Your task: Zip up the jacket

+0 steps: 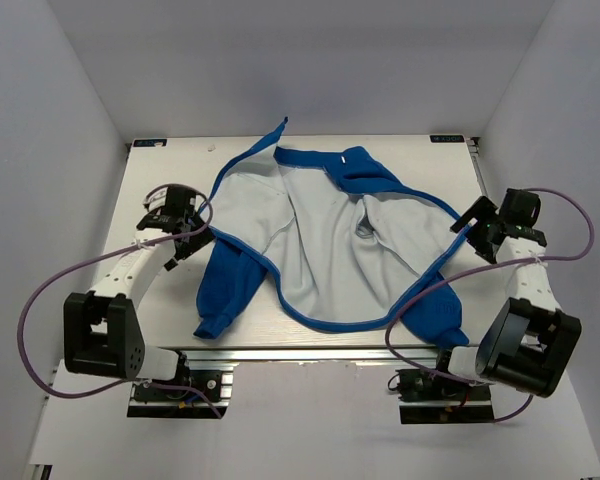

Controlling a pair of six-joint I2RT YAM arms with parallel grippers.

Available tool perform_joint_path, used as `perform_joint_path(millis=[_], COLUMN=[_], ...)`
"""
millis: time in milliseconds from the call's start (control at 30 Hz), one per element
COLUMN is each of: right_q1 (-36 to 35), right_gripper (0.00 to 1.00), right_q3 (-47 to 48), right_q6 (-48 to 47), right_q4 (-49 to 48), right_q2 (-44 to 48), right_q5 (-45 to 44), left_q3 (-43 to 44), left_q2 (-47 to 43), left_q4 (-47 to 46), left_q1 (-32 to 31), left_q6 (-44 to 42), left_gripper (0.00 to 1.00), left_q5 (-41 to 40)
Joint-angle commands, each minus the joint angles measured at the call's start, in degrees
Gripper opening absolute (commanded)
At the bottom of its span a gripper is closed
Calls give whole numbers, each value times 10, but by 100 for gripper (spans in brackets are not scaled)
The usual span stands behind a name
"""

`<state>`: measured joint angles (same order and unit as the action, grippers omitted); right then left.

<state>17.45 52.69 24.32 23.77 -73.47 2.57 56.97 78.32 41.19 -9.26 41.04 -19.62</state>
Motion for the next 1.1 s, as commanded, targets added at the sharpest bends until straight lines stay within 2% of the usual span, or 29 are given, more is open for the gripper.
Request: perform_joint_path(millis=[0, 100, 300, 467, 633, 733, 767, 800, 900, 1067], right_q1=[10, 24, 30, 33, 35, 35, 35, 35, 35, 35], right_gripper=[89, 89, 89, 89, 89, 89, 89, 89, 89, 89], right_q3=[-3, 4, 8, 8, 3, 13, 17, 21, 24, 41], right_q6=[21, 23, 6, -8, -10, -10, -10, -9, -6, 4], right_q4=[-35, -43, -65, -80, -109, -104, -101, -98, -97, -106], right_q2=[-31, -75, -106, -106, -113, -137, -143, -148, -167, -215], right_q5=[33, 36, 38, 31, 36, 31, 24, 17, -7, 6], left_q3=[-19, -6, 47, 110, 136, 140, 140, 138, 134, 112], left_q2=[9, 72, 184, 278, 336, 358, 362, 367, 368, 311], left_q4=[-65, -124, -196, -199, -226, -257, -278, -289, -318, -382], left_q1=[34, 50, 57, 65, 78, 81, 81, 81, 81, 81], left_q6=[30, 18, 18, 21, 12, 2, -3, -15, -24, -49], left_gripper=[98, 98, 98, 97, 84, 62, 45, 36, 0, 0], left_q5=[45, 86, 106, 67, 86, 116, 139, 151, 171, 180])
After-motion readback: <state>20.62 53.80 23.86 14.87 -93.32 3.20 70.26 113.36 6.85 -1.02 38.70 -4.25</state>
